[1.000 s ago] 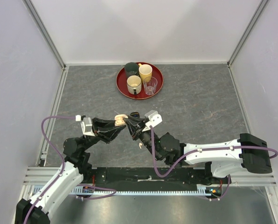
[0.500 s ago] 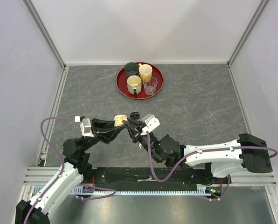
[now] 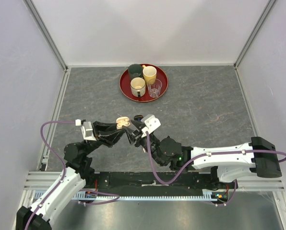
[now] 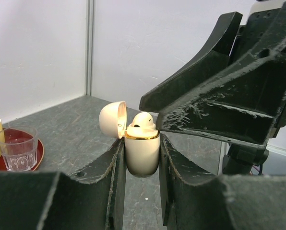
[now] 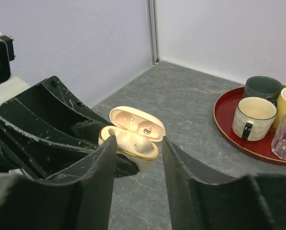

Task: Insert the wireless bluetooth earbuds into the charging case
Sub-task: Place the earbud in the charging case.

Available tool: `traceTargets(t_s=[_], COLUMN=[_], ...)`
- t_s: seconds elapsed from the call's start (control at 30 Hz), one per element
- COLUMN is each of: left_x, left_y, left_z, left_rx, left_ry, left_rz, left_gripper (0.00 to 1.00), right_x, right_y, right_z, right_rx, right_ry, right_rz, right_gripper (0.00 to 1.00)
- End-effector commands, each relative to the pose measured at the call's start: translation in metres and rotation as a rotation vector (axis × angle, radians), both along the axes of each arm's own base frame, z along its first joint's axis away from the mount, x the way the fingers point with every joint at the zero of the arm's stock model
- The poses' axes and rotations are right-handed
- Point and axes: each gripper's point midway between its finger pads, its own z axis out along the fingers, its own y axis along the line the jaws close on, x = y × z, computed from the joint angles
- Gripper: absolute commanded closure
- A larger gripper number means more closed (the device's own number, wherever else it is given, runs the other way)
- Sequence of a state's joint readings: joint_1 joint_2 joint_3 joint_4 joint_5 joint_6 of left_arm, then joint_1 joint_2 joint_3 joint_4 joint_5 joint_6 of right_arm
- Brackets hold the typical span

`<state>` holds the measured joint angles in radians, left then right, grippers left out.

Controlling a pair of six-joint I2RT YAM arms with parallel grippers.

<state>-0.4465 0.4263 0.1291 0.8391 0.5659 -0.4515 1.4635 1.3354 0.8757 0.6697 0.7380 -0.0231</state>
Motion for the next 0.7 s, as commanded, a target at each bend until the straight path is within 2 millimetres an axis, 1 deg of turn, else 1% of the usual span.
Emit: traceTargets(t_s=[0.0, 0.03, 0.07, 0.1, 0.17, 0.2, 0.27, 0.3, 0.37, 0.4, 0.47, 0.5, 0.57, 0.6, 0.67], left_x=[0.004, 0.005, 0.005, 0.005, 0.005, 0.005, 0.005, 0.005, 0.004, 0.005, 0.004, 0.003, 0.001, 0.001, -0.002], left_y=[0.007, 0.006, 0.007, 0.006, 0.007, 0.007, 0.007, 0.008, 0.008, 0.008, 0.008, 0.008, 0.008, 0.007, 0.007], left_z=[0.013, 0.012, 0.012, 0.011, 0.01, 0.01, 0.011, 0.011, 0.012, 0.013, 0.015, 0.016, 0.021, 0.022, 0.027], left_rx=[-0.023, -0.021, -0.021, -0.019, -0.019, -0.02, -0.02, -0.019, -0.018, -0.019, -0.021, -0.02, -0.022, -0.021, -0.021], left_ry=[-0.057, -0.056, -0.058, -0.052, -0.053, -0.05, -0.054, -0.059, -0.062, -0.06, -0.068, -0.07, -0.082, -0.084, -0.098], left_rz=[0.054, 0.055, 0.055, 0.055, 0.057, 0.059, 0.062, 0.064, 0.065, 0.068, 0.066, 0.063, 0.057, 0.054, 0.046], left_gripper=[0.98, 0.98, 0.98, 0.98, 0.98, 0.98, 0.98, 0.98, 0.98, 0.98, 0.98, 0.98, 0.98, 0.98, 0.98], right_x=[-0.013, -0.015, -0.015, -0.016, -0.014, -0.013, -0.011, -0.008, -0.001, 0.007, 0.018, 0.021, 0.029, 0.029, 0.038], right_y=[-0.006, -0.009, -0.013, -0.022, -0.033, -0.044, -0.057, -0.07, -0.083, -0.092, -0.103, -0.102, -0.103, -0.102, -0.103], right_z=[0.033, 0.038, 0.043, 0.055, 0.066, 0.075, 0.083, 0.086, 0.086, 0.076, 0.064, 0.053, 0.042, 0.029, 0.019], right_rx=[0.103, 0.124, 0.143, 0.179, 0.218, 0.26, 0.297, 0.321, 0.331, 0.302, 0.279, 0.263, 0.256, 0.246, 0.241], right_ry=[0.039, 0.044, 0.046, 0.044, 0.044, 0.047, 0.047, 0.057, 0.081, 0.109, 0.154, 0.205, 0.259, 0.314, 0.375], right_rz=[0.065, 0.07, 0.07, 0.069, 0.049, 0.04, 0.02, -0.017, -0.077, -0.147, -0.229, -0.242, -0.251, -0.251, -0.237], right_gripper=[0.45, 0.42, 0.37, 0.34, 0.29, 0.27, 0.22, 0.21, 0.16, 0.15, 0.13, 0.13, 0.13, 0.13, 0.13])
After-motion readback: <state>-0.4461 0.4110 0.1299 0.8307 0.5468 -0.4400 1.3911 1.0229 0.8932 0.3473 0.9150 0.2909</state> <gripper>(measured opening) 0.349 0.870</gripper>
